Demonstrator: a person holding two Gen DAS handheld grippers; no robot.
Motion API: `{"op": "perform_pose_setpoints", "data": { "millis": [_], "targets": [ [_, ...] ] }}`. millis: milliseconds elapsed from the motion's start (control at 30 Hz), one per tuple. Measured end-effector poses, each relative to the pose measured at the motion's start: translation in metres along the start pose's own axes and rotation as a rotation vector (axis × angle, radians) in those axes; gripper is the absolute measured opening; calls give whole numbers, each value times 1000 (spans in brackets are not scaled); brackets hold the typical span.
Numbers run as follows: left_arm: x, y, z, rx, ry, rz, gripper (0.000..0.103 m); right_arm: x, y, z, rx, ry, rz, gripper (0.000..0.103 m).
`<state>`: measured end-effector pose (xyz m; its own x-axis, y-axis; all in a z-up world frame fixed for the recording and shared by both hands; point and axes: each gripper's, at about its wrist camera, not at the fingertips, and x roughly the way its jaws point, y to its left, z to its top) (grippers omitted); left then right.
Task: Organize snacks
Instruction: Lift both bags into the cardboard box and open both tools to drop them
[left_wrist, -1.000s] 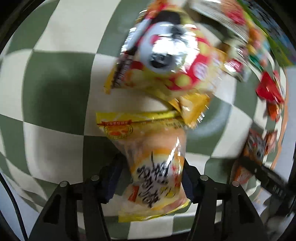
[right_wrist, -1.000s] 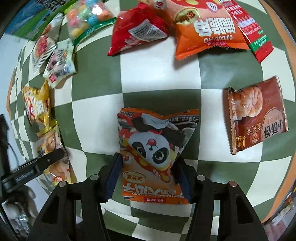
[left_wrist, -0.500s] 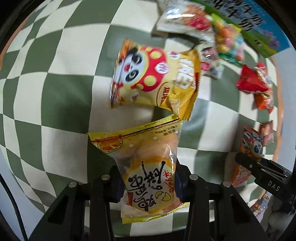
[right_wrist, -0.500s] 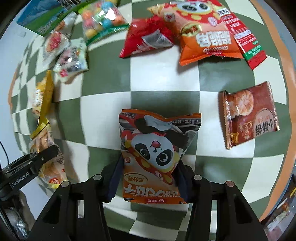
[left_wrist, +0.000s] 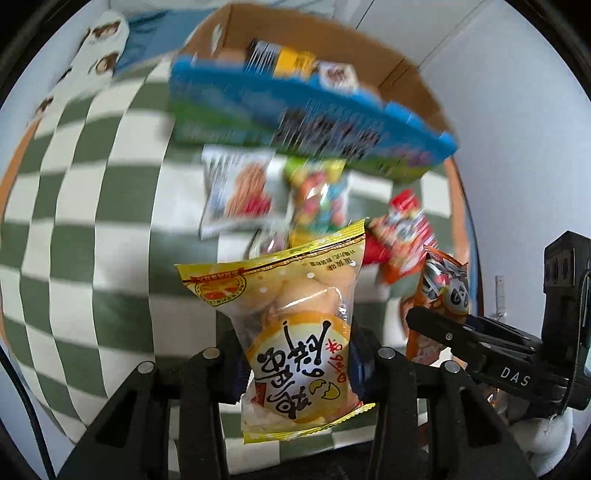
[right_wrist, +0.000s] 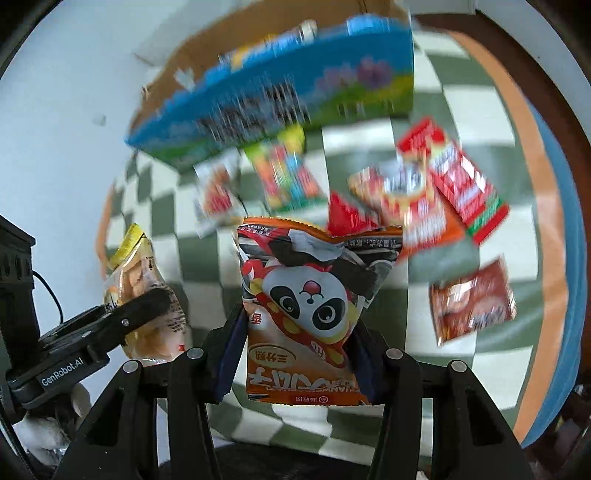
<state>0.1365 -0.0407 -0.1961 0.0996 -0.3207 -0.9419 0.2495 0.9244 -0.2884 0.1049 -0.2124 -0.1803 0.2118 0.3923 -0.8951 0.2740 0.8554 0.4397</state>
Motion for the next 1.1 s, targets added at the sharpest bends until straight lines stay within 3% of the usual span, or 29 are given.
{"op": "perform_pose_setpoints", "data": {
  "millis": [267,500,733,1033,1067,1100],
  "targets": [
    [-54,-2,62,56,-82,-19,39,-38,25,59,1,-90,47,54],
    [-70,1,160,113,-151,84,39,-46,50,151,-59,-180,-17,54],
    [-22,31,265,111,-75,204,39,-18,58,251,-116,-187,-156,54],
    [49,65,328,82,47,310,39,49,37,333,-126,-106,-277,55],
    [53,66,331,86,51,320,39,58,34,338,-126,-87,-284,59],
    [58,66,333,89,62,321,42,66,30,344,-118,-64,-293,79]
  ]
}}
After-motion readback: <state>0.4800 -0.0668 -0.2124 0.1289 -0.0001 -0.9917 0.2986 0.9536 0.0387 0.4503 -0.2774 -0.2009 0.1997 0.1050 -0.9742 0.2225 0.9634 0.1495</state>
